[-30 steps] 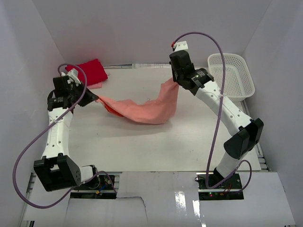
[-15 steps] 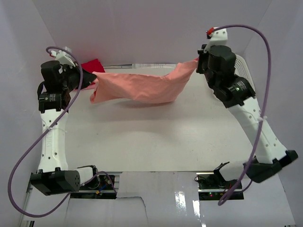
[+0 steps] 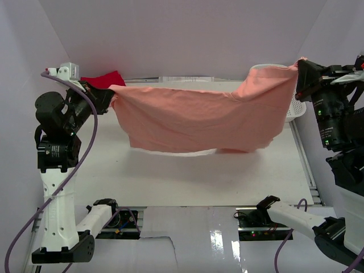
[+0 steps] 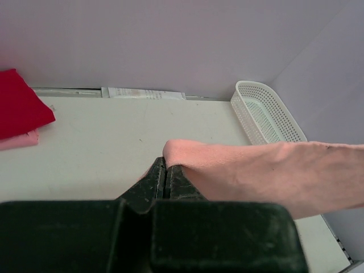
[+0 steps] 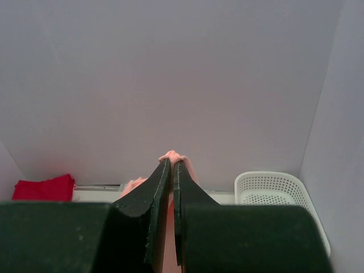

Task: Fold and stack the t-shirts
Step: Flatten out the tshirt

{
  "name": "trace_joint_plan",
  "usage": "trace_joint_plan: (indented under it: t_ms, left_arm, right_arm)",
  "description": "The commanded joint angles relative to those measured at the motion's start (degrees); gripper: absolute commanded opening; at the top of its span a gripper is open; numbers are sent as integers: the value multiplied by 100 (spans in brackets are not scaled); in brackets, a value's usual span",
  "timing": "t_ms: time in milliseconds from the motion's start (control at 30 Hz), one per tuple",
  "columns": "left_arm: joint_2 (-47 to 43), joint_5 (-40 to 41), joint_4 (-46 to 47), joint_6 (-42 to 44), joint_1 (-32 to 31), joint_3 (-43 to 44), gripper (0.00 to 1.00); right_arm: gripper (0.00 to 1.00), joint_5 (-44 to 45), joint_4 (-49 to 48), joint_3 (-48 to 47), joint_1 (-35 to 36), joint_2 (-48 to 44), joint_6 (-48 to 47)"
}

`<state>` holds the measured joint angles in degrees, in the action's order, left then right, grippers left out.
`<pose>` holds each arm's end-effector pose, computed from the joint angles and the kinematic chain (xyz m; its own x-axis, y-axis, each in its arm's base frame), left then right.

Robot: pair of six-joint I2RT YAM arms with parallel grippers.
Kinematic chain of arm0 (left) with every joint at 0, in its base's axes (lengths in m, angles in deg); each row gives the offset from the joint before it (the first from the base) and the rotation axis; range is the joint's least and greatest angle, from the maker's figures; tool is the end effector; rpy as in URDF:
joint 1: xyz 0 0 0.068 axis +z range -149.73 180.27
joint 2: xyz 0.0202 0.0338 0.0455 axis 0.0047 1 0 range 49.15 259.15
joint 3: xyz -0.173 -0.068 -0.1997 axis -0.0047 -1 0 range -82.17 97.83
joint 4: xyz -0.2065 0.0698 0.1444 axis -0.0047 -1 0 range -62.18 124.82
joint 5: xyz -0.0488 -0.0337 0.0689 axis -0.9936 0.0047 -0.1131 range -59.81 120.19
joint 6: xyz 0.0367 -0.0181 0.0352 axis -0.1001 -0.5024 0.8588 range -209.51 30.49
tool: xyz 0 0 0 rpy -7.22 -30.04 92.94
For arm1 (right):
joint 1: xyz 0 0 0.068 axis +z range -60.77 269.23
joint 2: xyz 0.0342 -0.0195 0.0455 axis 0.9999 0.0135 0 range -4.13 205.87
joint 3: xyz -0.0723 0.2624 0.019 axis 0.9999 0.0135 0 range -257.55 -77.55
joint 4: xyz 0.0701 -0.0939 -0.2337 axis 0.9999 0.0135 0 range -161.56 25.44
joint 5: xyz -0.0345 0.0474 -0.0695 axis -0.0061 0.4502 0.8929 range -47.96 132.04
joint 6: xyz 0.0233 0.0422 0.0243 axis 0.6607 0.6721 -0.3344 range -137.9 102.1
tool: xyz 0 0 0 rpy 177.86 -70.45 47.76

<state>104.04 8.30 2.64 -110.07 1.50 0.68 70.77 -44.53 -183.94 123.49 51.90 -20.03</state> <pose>0.1635 -0.0098 0.4894 -0.1925 -0.3300 -0.9241 0.3036 0.8755 -0.3759 0.0750 0.0305 0.6010 0.3319 0.1866 -0.9247 -0.1167 0.9808 0.1561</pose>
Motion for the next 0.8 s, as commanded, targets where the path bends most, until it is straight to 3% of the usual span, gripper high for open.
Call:
trace_joint_plan:
  t_ms: [0, 333, 633, 767]
  left_arm:
    - [-172, 308, 169, 69, -27, -76, 0]
    - [-593, 756, 239, 104, -27, 91, 0]
    - [-700, 1336, 248, 245, -299, 222, 0]
    - [-681, 1424, 204, 219, -308, 548, 0]
  right_arm:
    - [8, -69, 66, -31, 28, 92, -410]
    - [8, -1036, 110, 39, 19, -136, -630]
    - [8, -527, 479, -1207, 19, 206, -1448]
    - [8, -482, 497, -1227, -7, 57, -1510]
